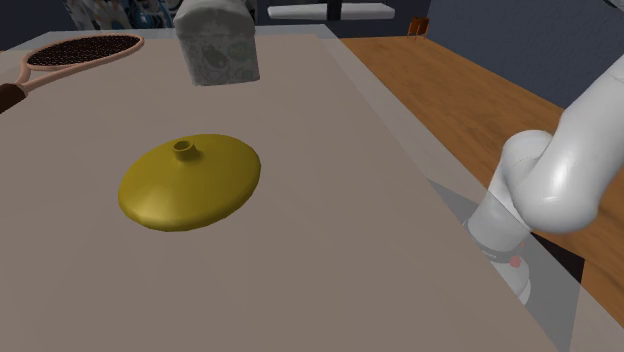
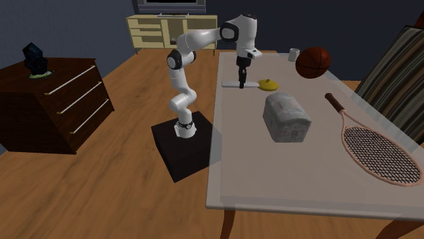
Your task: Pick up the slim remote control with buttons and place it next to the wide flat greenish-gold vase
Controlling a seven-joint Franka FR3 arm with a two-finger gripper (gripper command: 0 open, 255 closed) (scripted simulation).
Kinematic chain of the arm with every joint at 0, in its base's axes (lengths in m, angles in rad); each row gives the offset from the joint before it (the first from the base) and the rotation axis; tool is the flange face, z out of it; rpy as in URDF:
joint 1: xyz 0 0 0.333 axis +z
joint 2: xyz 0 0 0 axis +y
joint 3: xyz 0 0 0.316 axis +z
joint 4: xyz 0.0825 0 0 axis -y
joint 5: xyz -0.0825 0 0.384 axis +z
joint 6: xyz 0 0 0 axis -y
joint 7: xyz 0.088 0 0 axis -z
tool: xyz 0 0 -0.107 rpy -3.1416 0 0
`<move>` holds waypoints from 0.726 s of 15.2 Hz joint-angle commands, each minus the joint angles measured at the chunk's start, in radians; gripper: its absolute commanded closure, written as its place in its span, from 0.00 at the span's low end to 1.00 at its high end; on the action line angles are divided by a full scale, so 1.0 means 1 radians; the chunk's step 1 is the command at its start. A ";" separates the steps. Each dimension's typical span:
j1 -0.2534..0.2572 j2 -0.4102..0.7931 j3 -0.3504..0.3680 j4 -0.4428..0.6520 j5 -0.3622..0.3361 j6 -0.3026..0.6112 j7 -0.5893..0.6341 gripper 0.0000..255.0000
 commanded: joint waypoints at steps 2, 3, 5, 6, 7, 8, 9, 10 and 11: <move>0.028 -0.046 0.043 -0.048 0.012 0.002 0.076 1.00; 0.038 -0.057 0.058 -0.059 0.017 0.002 0.100 1.00; 0.055 -0.076 0.088 -0.077 0.027 0.001 0.150 1.00; 0.064 -0.084 0.104 -0.084 0.032 0.001 0.175 1.00; 0.073 -0.091 0.119 -0.090 0.037 0.000 0.200 1.00; 0.081 -0.097 0.135 -0.094 0.043 -0.001 0.225 1.00; 0.090 -0.102 0.151 -0.097 0.048 -0.001 0.251 1.00; 0.098 -0.105 0.168 -0.099 0.054 -0.002 0.277 1.00; 0.107 -0.108 0.184 -0.100 0.059 -0.003 0.303 1.00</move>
